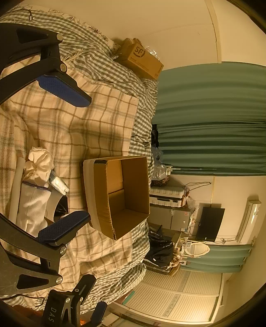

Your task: Organize objects

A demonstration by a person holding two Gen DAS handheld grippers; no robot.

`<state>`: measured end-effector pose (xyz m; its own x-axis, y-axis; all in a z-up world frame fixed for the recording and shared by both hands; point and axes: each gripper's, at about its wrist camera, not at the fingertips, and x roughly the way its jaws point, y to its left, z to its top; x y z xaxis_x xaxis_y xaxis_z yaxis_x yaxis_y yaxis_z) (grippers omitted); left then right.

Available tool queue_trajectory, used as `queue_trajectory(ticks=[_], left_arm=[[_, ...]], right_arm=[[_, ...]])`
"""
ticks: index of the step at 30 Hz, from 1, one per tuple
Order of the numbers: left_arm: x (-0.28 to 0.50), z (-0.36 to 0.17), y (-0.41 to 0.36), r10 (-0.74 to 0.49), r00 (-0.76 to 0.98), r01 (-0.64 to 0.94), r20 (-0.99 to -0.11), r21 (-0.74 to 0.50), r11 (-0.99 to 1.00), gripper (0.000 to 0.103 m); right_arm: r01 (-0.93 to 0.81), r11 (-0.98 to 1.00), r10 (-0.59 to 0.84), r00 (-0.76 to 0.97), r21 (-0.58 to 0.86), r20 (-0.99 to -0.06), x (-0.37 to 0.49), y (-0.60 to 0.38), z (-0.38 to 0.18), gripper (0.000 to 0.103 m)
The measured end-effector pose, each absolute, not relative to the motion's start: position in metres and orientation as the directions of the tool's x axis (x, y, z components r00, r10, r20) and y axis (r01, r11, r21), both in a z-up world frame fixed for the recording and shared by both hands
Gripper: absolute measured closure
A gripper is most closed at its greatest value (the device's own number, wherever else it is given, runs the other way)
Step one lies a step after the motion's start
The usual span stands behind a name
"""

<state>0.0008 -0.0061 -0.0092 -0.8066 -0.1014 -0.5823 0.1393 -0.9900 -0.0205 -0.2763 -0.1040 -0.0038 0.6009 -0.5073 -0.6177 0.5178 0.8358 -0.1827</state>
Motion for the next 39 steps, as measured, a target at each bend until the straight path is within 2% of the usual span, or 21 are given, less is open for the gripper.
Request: queue_trajectory(ticks=[39], left_arm=[[0.0025,-0.009,-0.0014,-0.213,-0.787,0.269,-0.579,-0.011,-0.963,0.0]], right_arm=[[0.485,0.855,-0.484,0.619,-0.183,-0.618,-0.2749,-0.0991,-0.0023,0.0]])
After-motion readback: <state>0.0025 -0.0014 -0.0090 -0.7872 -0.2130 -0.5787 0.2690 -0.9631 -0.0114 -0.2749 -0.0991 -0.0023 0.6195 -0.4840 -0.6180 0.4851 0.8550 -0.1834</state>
